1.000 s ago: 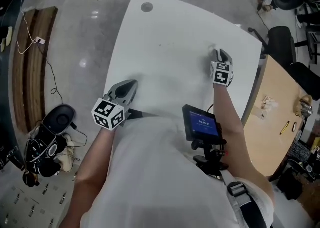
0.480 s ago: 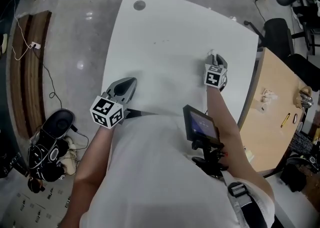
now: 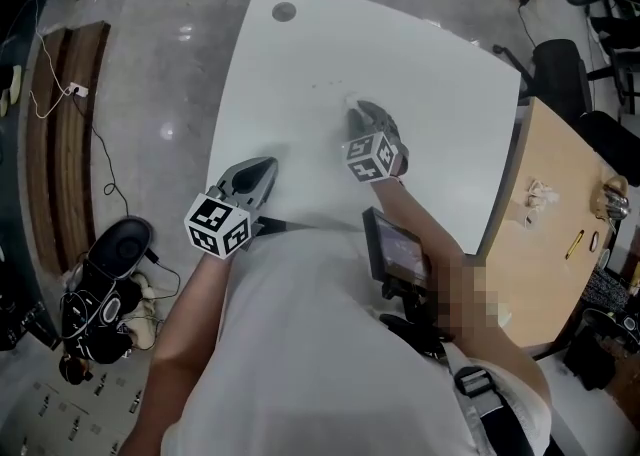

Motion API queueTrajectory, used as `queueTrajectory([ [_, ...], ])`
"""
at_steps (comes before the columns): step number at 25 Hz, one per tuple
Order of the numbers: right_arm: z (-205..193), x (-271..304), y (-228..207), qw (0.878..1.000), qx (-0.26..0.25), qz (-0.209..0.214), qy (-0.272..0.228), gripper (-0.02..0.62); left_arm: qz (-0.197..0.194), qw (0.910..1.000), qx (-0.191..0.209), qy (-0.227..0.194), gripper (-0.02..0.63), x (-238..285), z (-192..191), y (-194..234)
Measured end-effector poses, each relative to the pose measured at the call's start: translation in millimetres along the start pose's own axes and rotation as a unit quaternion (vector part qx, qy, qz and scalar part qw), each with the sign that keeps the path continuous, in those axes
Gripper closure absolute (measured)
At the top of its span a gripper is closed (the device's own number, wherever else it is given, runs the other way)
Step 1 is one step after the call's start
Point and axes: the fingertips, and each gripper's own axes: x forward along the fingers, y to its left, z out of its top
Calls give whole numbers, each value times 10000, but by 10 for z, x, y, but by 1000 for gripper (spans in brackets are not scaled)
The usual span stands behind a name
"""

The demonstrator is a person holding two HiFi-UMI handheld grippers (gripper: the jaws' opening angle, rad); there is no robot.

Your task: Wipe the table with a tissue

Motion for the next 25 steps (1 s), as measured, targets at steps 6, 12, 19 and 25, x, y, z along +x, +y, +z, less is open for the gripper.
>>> queueTrajectory([
  [6, 156, -140, 656, 9892, -408, 1378, -303, 534, -71, 10000, 58, 28, 600, 31, -14, -76],
  [12, 100, -441, 892, 9685, -645, 2339, -563, 534, -178, 9997, 139, 35, 600, 123, 25, -152],
  [19, -397, -304, -213, 9988, 402, 189, 193, 534, -138, 9998, 138, 70, 600, 69, -2, -126],
  [25, -156, -242, 259, 9988, 244, 418, -27, 534, -92, 9998, 134, 77, 600, 72, -14, -113],
])
